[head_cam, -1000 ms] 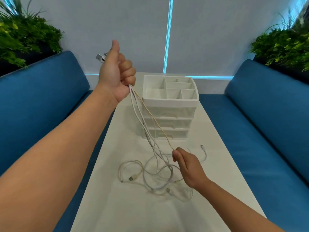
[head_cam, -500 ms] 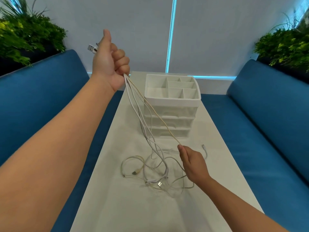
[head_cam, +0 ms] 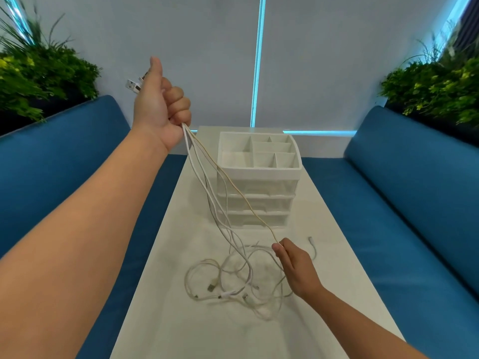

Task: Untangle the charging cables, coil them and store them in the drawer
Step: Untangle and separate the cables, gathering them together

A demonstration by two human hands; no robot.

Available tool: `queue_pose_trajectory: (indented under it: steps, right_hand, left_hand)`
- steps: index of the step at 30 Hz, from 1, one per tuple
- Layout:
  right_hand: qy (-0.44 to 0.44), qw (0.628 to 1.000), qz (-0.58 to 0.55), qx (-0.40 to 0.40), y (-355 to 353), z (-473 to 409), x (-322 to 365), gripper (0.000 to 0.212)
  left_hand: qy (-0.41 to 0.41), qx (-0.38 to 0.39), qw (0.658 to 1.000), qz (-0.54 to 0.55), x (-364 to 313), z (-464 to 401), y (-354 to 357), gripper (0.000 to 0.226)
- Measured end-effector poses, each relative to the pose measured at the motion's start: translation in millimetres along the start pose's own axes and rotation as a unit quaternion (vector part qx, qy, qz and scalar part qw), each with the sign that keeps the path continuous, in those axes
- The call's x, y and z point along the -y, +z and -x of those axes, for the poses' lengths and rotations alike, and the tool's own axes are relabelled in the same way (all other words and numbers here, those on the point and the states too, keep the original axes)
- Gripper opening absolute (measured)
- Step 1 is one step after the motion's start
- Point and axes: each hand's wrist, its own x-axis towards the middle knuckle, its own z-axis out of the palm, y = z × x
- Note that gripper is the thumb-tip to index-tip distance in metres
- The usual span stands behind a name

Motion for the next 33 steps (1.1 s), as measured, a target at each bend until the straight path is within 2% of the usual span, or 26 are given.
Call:
queue_pose_trajectory:
  steps: [2,6,11,15,18,23,26,29,33]
  right_hand:
    - [0.027,0.999,-0.026,0.008,0,1,-6,0.038]
    - [0.074,0.993,-0.090,-0.020,1,-3,-5,0.058]
    - [0.059,0.993,-0.068,-0.082,-3,-15,18,0.044]
    - [0.038,0.996,-0.011,-0.078,-5,-27,25,0.051]
    - [0.033,0.997,0.000,-0.071,-4,-33,26,0.048]
    - [0.046,0.996,-0.017,-0.078,-1,-35,26,0.046]
    - [0.043,0.996,-0.037,-0.075,0,-34,23,0.034]
    - [0.071,0.995,-0.029,-0.058,1,-33,11,0.021]
    - [0.137,0.989,-0.031,-0.046,2,-25,1,0.034]
  left_hand:
    - [0.002,0.001,1.000,-0.001,0,-1,1,0.057]
    - [0.003,0.007,1.000,-0.006,4,-1,4,0.056]
    - [0.009,0.011,1.000,-0.014,2,-1,8,0.056]
    - [0.013,0.011,1.000,-0.018,0,1,7,0.056]
    - [0.013,0.006,1.000,-0.017,1,2,5,0.057]
    - [0.014,0.009,1.000,-0.012,1,3,5,0.057]
    - [0.016,0.009,1.000,-0.011,0,4,5,0.057]
    - [0.018,0.012,1.000,-0.006,0,5,7,0.057]
    - [0.021,0.001,1.000,-0.006,-1,5,6,0.056]
